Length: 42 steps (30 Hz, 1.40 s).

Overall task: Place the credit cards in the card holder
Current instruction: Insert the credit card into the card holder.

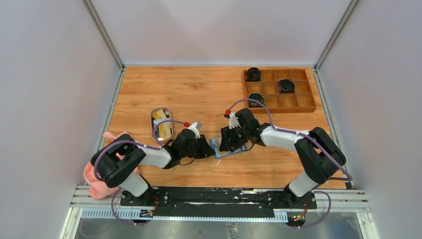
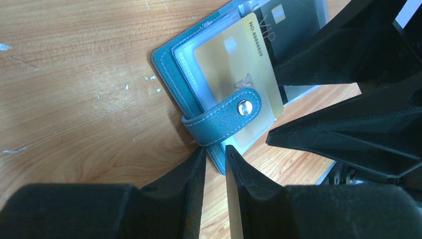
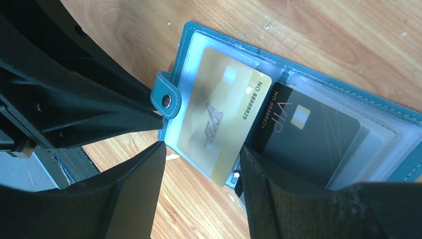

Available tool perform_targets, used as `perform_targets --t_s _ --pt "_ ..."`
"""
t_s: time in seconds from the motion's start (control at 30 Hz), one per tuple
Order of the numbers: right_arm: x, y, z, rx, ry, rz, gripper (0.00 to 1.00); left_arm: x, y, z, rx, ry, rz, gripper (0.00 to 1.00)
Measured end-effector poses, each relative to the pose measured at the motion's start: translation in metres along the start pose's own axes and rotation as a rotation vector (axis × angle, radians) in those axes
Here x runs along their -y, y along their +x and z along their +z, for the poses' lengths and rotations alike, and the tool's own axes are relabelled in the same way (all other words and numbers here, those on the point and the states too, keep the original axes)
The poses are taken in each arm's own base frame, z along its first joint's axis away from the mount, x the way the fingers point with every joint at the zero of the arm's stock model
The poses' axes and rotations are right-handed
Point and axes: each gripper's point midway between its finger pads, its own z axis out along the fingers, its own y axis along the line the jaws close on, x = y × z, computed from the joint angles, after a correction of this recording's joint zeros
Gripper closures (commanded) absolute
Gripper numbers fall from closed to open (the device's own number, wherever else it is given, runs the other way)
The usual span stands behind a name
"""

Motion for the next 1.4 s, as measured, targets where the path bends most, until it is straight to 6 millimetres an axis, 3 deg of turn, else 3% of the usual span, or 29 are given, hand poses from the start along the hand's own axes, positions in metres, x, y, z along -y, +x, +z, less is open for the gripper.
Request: perform_targets --t_s 1.0,1.4 --pt "-0.011 0.006 0.004 -0.072 -0.054 -0.116 0.36 0.001 0.0 -0.001 0.004 0.003 -0.001 0.68" --pt "-0.018 -0.007 -0.008 -0.06 -0.089 -0.306 0.29 -0.003 -0.004 -0.027 0.067 -0.002 0.013 0.57"
